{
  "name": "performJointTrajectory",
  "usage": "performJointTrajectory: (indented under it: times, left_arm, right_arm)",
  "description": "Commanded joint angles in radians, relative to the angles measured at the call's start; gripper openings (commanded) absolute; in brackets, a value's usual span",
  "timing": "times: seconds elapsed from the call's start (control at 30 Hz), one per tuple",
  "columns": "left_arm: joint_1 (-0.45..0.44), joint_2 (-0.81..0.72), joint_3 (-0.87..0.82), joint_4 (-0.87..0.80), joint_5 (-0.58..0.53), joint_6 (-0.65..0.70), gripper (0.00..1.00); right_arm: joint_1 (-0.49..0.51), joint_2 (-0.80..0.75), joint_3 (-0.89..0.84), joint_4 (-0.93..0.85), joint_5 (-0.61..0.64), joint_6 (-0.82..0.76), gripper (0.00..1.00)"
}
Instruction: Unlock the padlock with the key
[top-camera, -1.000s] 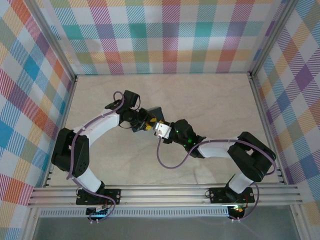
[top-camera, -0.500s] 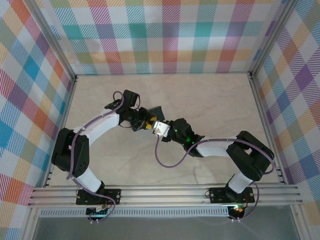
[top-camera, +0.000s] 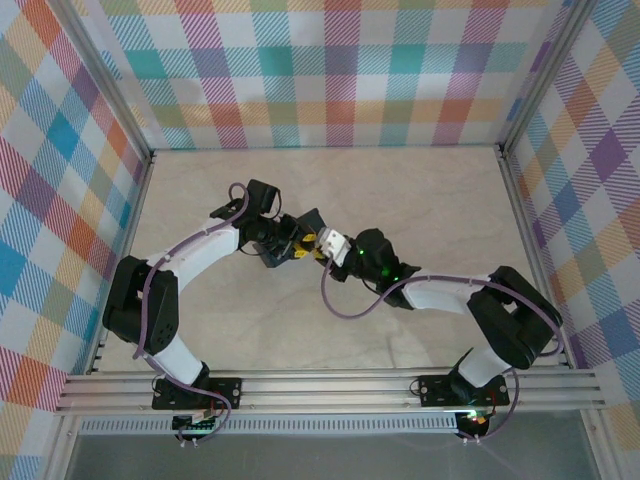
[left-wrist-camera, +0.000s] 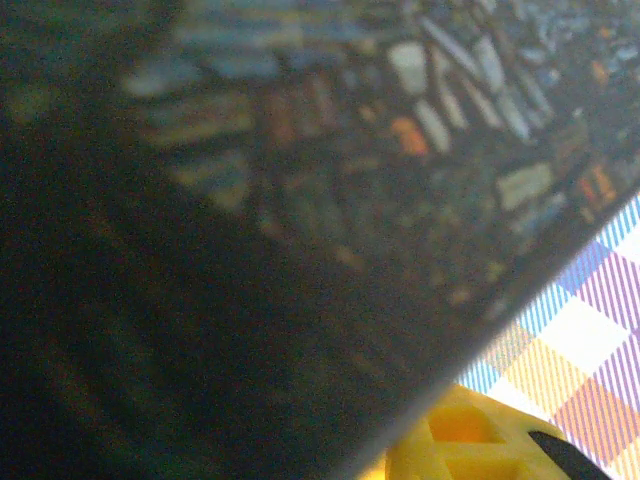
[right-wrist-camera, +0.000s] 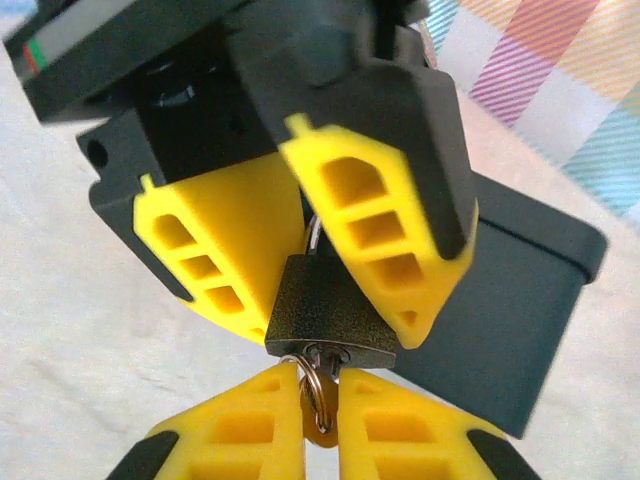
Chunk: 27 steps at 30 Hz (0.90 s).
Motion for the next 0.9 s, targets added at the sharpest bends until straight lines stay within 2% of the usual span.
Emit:
performJointTrajectory:
  times: [0.0,0.2,0.3,0.4,0.47,0.53,0.63,0.7,0.77,0.87]
  left_arm:
    - [0.009,-0.045,0.004,0.033,0.024,0.030,0.02]
    - [0.009,-0.042,0.004,0.038,0.022,0.028,0.02]
    - [0.009,-0.044,0.007,0.034,0.016,0.032,0.02]
    - [0.009,-0.046,0.010,0.026,0.008,0.038,0.02]
    - [0.009,-0.042,0.007,0.025,0.005,0.038,0.02]
    - [0.009,-0.038,0.007,0.019,-0.003,0.038,0.03]
    - [0.009,-0.032,0.009,0.012,-0.013,0.041,0.04]
    - [0.009,-0.033,0.012,0.011,-0.017,0.039,0.07]
    - [0.009,-0.041,0.020,-0.002,-0.030,0.043,0.16]
    - [0.009,-0.053,0.046,-0.046,-0.052,0.064,0.18]
  right_arm:
    - [-0.043,-0.040,0.023,-0.078,-0.215,0.292,0.00]
    - [-0.054,-0.028,0.071,-0.165,-0.362,0.436,0.00]
    - [-0.088,0.007,0.116,-0.210,-0.463,0.594,0.00]
    - [-0.113,0.027,0.095,-0.133,-0.516,0.745,0.02]
    - [-0.111,0.018,0.090,-0.153,-0.507,0.736,0.07]
    - [-0.111,0.000,0.098,-0.234,-0.469,0.685,0.21]
    - [-0.111,-0.018,0.124,-0.361,-0.427,0.605,0.31]
    - [-0.112,-0.030,0.134,-0.406,-0.407,0.577,0.32]
    - [-0.112,-0.043,0.140,-0.418,-0.388,0.561,0.34]
    - [-0.112,-0.065,0.143,-0.407,-0.355,0.544,0.37]
